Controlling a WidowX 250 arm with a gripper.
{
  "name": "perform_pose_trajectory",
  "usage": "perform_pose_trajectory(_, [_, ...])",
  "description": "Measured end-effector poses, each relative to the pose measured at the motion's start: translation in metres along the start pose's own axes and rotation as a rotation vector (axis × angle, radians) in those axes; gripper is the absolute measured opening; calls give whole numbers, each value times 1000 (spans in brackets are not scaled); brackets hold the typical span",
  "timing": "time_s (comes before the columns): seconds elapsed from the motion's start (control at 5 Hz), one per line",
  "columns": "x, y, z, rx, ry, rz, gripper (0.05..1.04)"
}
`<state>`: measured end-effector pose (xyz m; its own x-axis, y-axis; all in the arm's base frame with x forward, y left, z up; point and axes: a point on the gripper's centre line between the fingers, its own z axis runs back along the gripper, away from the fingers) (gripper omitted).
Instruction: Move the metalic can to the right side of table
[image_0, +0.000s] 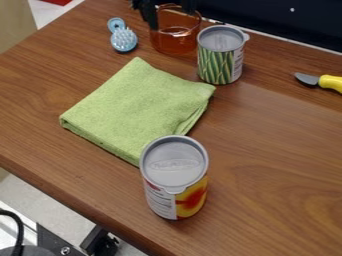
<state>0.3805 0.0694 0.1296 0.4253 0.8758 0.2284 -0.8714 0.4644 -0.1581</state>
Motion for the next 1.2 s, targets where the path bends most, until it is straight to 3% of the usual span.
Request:
perform_pose_trajectory(0.6, [-5, -36, -19, 3, -78, 143, 997])
perform_pose_trajectory(1.2, [-14, -33, -33, 55, -62, 167, 997])
